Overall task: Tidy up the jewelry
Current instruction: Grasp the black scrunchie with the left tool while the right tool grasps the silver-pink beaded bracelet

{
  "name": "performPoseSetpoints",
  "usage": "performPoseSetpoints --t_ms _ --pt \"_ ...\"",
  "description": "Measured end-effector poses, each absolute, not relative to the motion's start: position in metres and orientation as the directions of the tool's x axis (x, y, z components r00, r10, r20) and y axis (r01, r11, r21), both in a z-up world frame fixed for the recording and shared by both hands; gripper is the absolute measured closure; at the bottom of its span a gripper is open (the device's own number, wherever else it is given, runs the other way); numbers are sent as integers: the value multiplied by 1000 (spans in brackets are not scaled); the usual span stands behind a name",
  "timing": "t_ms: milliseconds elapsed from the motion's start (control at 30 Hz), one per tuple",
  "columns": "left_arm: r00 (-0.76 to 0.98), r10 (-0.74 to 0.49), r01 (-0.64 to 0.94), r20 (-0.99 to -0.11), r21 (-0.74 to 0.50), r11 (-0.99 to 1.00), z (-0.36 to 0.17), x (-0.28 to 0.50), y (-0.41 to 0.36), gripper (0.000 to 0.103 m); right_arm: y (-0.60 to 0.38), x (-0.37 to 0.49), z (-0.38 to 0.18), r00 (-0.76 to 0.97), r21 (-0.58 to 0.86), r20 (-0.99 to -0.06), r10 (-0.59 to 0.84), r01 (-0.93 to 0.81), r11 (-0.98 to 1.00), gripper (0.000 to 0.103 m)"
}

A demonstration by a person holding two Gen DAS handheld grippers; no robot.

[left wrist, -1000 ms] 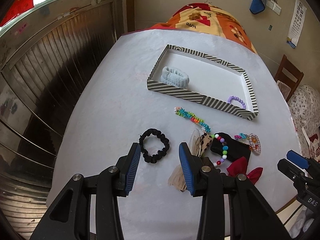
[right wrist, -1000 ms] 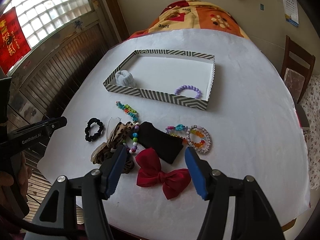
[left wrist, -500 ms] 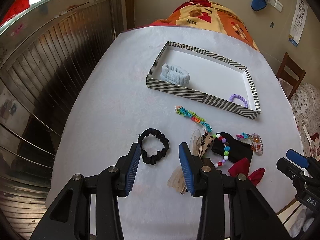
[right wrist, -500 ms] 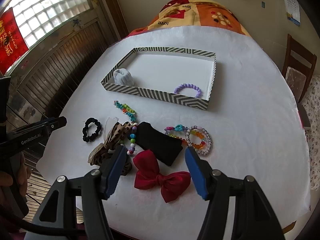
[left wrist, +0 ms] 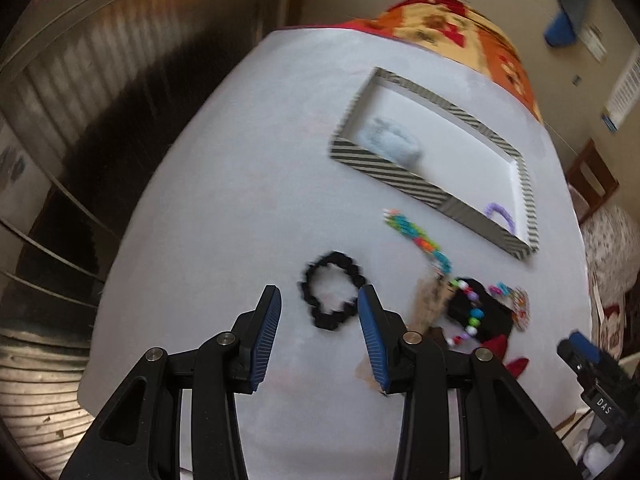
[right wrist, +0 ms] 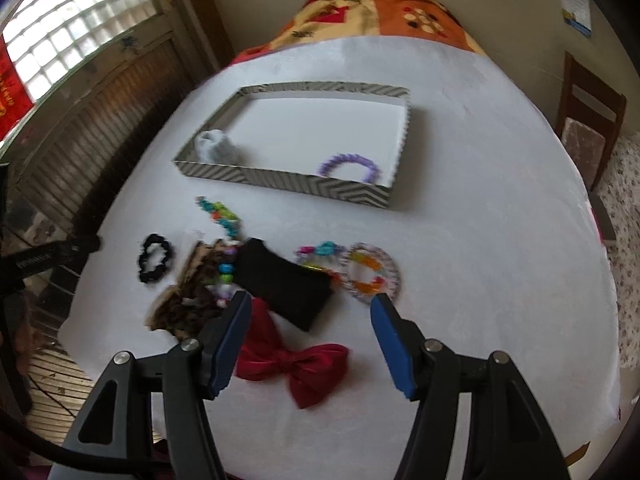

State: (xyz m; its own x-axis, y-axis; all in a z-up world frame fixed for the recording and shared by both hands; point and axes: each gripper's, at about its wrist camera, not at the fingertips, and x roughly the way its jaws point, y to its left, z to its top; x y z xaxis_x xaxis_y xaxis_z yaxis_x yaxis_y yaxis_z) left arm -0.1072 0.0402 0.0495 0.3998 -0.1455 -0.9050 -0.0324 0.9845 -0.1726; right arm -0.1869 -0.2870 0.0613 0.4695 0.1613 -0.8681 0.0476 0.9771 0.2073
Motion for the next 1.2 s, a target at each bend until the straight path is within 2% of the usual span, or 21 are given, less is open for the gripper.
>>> performPoseSetpoints --t_ms 167,367,567,633,833,900,1000,1033,1067,1100,1133,1200 --pt "355 -151 -72 -923 -189 979 29 -99 51 74 -316 -186 40 444 209 -886 135 122 970 38" --pt "304 -109 -49 -947 -129 990 -2 -90 39 74 -336 -177 23 430 175 -898 95 150 973 38" --pt "287 -60 -16 -956 -68 998 -21 -77 29 74 -335 -152 6 406 146 -910 85 120 982 45" --pt "289 -43 -5 -956 -47 999 -24 -73 26 74 -333 -142 1 405 138 -910 85 104 985 49" --pt "274 -15 36 -962 -5 999 -33 -66 17 74 -322 -114 -16 365 100 -928 77 42 994 70" --pt "275 -13 50 -961 1 999 -35 -65 15 74 -320 -111 -17 369 128 -923 111 23 991 82" --pt "279 -28 76 -960 -7 997 -36 -64 13 74 -316 -112 -17 362 128 -924 123 -9 992 88" --pt "285 -52 83 -957 -30 996 -36 -63 14 79 -316 -113 -17 357 140 -924 135 -14 990 89" --pt "292 -70 85 -954 -47 995 -35 -63 14 97 -316 -114 -17 355 145 -924 140 -12 989 90" --pt "291 -86 87 -953 -63 994 -36 -63 15 103 -318 -116 -16 363 153 -920 145 -7 988 94" --pt "283 -95 89 -954 -73 993 -36 -62 16 103 -320 -118 -13 371 161 -917 149 1 987 97" --pt "274 -139 90 -952 -118 989 -34 -62 19 103 -327 -120 -5 391 204 -902 180 22 979 97"
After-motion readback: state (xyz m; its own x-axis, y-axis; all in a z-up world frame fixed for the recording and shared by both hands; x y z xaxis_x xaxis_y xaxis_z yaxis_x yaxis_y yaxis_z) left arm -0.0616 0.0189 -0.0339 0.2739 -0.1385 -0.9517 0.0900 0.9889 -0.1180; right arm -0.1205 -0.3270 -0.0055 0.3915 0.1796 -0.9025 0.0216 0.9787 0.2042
